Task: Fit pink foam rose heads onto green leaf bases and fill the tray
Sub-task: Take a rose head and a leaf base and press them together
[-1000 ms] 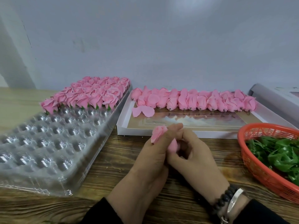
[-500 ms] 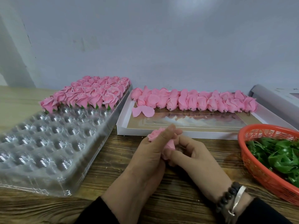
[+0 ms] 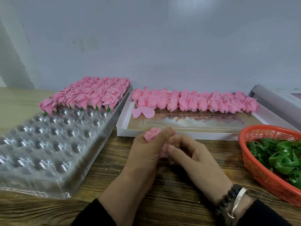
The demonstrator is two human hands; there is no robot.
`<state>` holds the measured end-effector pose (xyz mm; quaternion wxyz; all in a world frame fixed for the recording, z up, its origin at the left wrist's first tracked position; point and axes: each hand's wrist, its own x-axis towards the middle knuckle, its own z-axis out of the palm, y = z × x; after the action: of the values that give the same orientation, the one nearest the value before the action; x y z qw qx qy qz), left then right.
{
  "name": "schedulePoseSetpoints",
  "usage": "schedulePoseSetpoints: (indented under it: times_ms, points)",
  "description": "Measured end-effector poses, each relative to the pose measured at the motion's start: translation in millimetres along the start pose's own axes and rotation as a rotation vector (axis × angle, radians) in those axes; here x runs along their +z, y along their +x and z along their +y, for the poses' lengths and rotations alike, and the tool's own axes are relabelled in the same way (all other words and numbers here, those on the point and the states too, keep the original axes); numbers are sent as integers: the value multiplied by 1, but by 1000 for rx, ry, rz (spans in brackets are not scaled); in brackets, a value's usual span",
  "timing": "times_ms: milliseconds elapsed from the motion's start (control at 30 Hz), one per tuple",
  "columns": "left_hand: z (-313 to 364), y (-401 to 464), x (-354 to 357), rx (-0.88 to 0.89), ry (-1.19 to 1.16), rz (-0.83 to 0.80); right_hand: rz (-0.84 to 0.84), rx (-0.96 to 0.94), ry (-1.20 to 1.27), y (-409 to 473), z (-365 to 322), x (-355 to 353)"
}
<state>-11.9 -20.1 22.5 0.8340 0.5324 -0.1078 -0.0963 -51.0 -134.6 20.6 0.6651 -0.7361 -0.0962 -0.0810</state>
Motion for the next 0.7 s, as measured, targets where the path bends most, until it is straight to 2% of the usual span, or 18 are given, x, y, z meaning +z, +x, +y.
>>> schedulePoseSetpoints:
  times_ms: [67,167,300,400,533,700]
  points:
    - [0,1,-4,139,191,32,103,-29,-5,1,4,-3]
    - [1,2,-6,281,497,28,105,-80,-116,-1,2,-6]
    - [0,2,-7,243,740,-66,-38,-125,-317,-7,-6,-6]
    - [-2,1,-5,262,950,-183,-32,-110,-326,-13,-10,-8]
    - [-8,-2,-1,286,1065,-284,-50,-106,-369,-23,-12,-17]
    - [-10,-4,0,241,1019,-360,-109,-140,-438,-27,-8,-24]
